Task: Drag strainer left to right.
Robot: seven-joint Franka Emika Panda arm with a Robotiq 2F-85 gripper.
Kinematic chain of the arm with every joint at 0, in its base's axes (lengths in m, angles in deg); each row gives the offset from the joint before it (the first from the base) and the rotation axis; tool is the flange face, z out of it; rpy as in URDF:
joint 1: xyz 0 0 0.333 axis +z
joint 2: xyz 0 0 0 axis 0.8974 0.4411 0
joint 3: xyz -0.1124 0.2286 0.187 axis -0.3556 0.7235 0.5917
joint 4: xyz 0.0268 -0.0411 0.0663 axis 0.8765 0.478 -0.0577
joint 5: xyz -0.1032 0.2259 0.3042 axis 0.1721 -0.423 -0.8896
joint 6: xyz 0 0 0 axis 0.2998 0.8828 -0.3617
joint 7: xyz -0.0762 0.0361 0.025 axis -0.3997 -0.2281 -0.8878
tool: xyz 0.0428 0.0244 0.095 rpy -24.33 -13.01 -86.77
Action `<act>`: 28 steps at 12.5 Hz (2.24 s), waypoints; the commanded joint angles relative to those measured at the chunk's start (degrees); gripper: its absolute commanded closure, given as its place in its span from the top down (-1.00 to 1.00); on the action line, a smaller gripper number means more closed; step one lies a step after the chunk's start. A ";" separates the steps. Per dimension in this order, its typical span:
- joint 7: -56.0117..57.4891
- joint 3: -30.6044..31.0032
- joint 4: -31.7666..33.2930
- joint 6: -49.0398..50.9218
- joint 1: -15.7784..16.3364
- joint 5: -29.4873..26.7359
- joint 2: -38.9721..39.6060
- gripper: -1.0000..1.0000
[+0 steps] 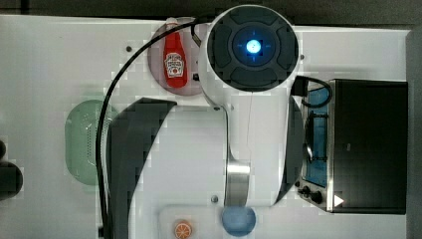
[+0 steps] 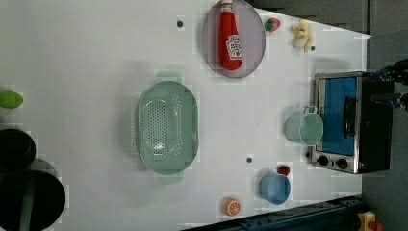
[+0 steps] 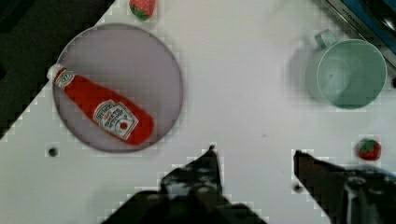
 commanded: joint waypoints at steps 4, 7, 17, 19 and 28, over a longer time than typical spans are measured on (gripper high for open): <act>-2.24 -0.32 10.90 11.66 0.09 -0.29 -23.00 1.00; -3.37 6.08 11.15 11.57 2.20 -1.59 -20.40 1.00; -51.66 34.07 14.65 -12.51 3.36 -1.48 1.09 1.00; -60.46 35.61 17.04 -19.03 3.43 -1.36 5.52 1.00; -72.39 33.02 24.57 -48.00 3.86 1.64 24.94 1.00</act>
